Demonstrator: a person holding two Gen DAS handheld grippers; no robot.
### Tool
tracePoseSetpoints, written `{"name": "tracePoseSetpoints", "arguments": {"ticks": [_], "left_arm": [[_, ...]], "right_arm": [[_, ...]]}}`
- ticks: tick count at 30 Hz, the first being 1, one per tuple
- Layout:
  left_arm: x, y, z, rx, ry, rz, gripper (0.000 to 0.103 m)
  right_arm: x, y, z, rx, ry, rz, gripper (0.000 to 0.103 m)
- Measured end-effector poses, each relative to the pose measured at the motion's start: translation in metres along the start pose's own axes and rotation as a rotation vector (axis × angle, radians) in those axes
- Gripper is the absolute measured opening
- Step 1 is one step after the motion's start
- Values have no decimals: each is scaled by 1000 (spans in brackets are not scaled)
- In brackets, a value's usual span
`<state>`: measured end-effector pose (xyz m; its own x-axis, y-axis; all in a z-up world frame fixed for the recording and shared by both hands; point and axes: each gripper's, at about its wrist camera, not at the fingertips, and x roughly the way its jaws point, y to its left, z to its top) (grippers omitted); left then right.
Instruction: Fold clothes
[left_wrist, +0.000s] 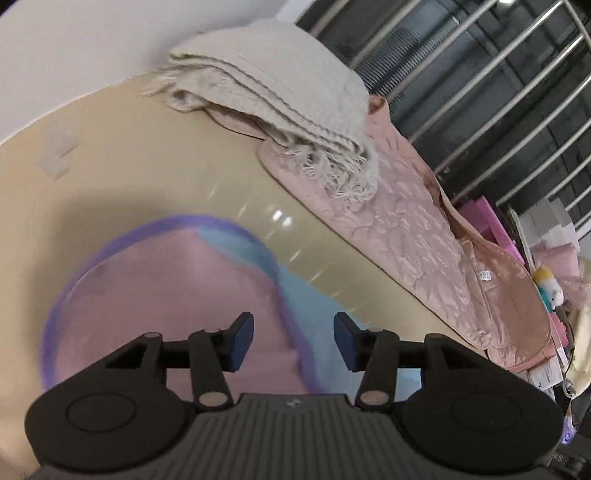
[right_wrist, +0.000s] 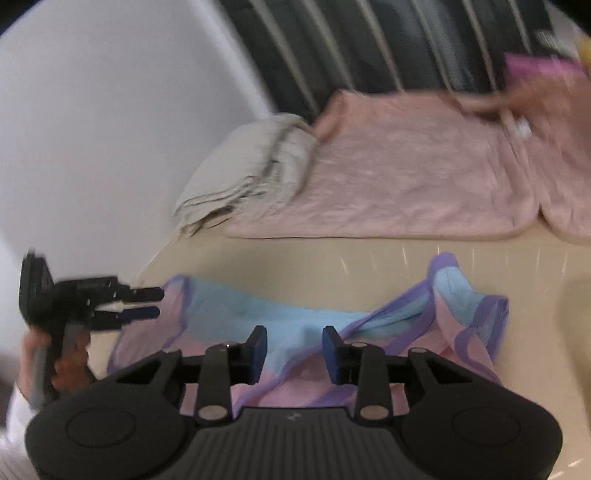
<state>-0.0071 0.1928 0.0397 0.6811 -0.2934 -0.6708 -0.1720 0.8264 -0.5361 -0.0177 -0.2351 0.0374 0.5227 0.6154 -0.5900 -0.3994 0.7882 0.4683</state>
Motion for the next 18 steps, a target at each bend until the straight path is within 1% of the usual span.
{"name": "tracePoseSetpoints", "arguments": {"ticks": [2, 3, 4, 5, 6, 7, 8, 9, 10, 11, 13, 15, 18], "left_arm": [[14, -10, 6, 12, 25, 42, 47], [19, -14, 6, 26, 33, 59, 47], [23, -18, 6, 38, 41, 75, 47], [26, -19, 6, 44, 39, 82, 47], [26, -18, 5, 42, 33, 82, 46], [26, -17, 5, 37, 34, 76, 43], [27, -16, 4, 31, 37, 68, 30], [28, -14, 4, 21, 45, 53, 22], [30, -12, 4, 10, 52, 40, 12], [31, -10, 5, -3, 54, 29, 7], [30, -6, 6, -26, 48, 3, 2], [25, -3, 8, -60, 37, -31, 2], [21, 4, 13, -128, 14, -84, 1]], "right_arm": [[17, -7, 3, 52, 48, -27, 32], [25, -8, 3, 63, 62, -57, 32], [29, -9, 2, 72, 67, -82, 31], [31, -9, 1, 77, 64, -95, 26], [32, -9, 0, 82, 60, -107, 27], [34, -9, -1, 84, 56, -113, 26], [36, -9, 1, 83, 50, -110, 21], [39, -9, 1, 79, 46, -109, 17], [42, -7, 2, 71, 43, -111, 7], [45, -6, 2, 63, 39, -113, 3], [46, -7, 5, 58, 6, -112, 1], [37, -7, 7, 60, -65, -94, 1], [24, -6, 13, 63, -143, -64, 1]]}}
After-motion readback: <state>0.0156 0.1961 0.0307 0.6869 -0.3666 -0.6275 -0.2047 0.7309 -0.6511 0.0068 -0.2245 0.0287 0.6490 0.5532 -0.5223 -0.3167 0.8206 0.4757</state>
